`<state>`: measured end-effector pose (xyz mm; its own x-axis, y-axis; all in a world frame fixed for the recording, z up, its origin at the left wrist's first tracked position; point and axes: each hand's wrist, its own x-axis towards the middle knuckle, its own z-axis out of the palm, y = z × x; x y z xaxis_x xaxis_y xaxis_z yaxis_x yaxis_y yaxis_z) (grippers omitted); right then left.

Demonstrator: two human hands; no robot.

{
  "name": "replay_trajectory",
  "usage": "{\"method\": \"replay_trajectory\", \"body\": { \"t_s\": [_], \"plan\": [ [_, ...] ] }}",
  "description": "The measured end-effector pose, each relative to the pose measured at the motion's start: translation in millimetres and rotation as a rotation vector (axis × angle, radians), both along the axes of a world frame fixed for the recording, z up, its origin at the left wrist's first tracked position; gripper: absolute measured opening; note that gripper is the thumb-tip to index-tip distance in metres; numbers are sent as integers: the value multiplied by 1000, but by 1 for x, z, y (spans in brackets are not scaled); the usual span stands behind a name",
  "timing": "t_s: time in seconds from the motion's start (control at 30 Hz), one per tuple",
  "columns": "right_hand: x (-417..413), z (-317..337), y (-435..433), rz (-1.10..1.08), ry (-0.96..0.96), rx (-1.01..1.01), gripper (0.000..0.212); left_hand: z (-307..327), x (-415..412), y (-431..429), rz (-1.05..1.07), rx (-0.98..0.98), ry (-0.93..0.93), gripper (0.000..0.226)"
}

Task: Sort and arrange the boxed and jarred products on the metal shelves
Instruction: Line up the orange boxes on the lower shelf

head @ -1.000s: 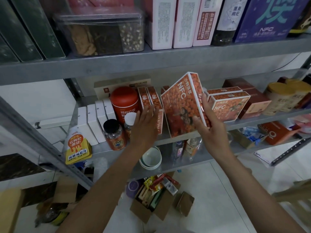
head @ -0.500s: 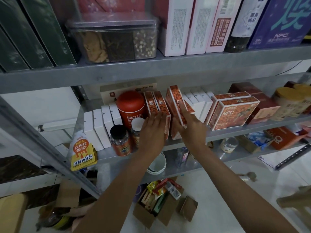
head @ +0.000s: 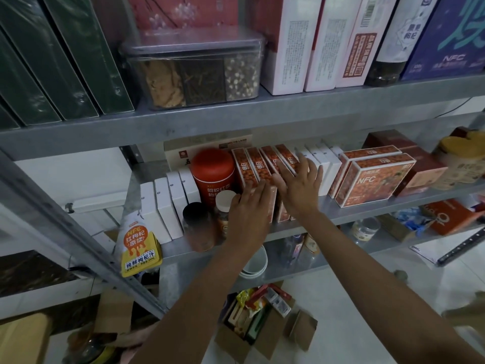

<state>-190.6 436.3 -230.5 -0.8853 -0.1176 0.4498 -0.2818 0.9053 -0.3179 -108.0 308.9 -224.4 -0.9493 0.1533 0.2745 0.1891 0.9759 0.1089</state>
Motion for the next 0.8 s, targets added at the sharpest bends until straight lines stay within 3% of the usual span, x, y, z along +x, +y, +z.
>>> {"method": "replay_trajectory", "body": {
  "t_s": [0.13, 0.3, 0.43, 0.8],
  "plan": [
    [11, -16, 17, -130, 142, -138, 69, -2, -2, -2, -23, -13, -25, 64],
    [34, -42, 30, -111, 102, -250, 48, -10, -3, -1, -6, -45, -43, 69],
    [57, -61, 33, -34, 47, -631, 46, -12, -2, -1, -14, -44, -41, 71],
    [121, -53, 86, -71, 150, -979, 40, -7, -1, -4, 1, -40, -86, 78]
  ]
}}
